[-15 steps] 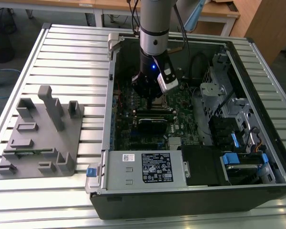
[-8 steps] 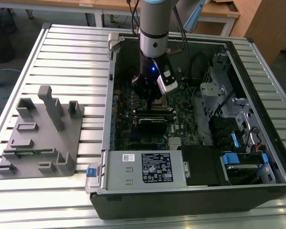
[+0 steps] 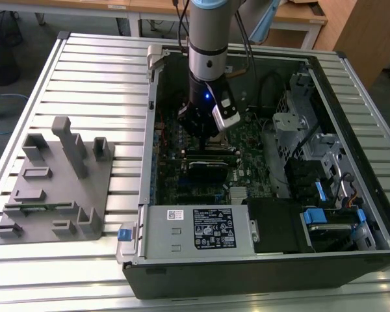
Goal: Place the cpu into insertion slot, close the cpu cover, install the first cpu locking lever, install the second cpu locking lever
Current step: 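Install the second cpu locking lever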
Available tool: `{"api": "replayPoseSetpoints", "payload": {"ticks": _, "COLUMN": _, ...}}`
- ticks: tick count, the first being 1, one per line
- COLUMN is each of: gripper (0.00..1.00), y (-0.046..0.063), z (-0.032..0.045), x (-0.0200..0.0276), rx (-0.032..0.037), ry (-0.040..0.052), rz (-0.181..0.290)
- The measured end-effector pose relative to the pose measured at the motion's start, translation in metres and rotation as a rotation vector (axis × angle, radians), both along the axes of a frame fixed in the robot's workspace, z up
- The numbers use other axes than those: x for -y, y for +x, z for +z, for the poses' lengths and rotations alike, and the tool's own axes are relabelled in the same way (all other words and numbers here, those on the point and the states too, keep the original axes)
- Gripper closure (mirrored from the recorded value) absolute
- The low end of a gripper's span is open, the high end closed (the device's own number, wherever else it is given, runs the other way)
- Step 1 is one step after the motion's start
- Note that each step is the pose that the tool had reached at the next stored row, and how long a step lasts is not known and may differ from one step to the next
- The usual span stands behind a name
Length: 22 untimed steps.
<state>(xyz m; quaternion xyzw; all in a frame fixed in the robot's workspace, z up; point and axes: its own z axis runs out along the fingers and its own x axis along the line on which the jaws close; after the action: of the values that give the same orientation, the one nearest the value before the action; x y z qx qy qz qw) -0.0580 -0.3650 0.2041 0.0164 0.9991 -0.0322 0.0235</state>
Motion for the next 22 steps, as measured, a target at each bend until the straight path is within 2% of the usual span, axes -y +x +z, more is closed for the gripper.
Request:
{"api": "replayPoseSetpoints", "payload": {"ticks": 2, "gripper": 0.89, "y": -0.0005, "z": -0.0007, "x": -0.0002, "rx": -0.0002, "ry": 0.0035, "rz": 0.000}}
{"api": "replayPoseSetpoints", "payload": {"ticks": 7, "gripper": 0.89, "y": -0.0005, "z": -0.0021, "x": -0.0016, "rx": 0.0001, "ry": 0.0203, "rz": 0.000}}
{"api": "replayPoseSetpoints", "payload": {"ticks": 12, "gripper": 0.89, "y": -0.0027, "z": -0.0026, "x": -0.0020, "rx": -0.0001, "ry": 0.0228, "rz": 0.000}}
{"api": "replayPoseSetpoints", "payload": {"ticks": 17, "gripper": 0.89, "y": -0.0047, "z": -0.0031, "x": -0.0020, "rx": -0.0001, "ry": 0.0305, "rz": 0.000}}
{"api": "replayPoseSetpoints", "payload": {"ticks": 22, "gripper": 0.89, "y": -0.0062, "z": -0.0038, "x": -0.0023, "rx": 0.0000, "ry": 0.0562, "rz": 0.000}}
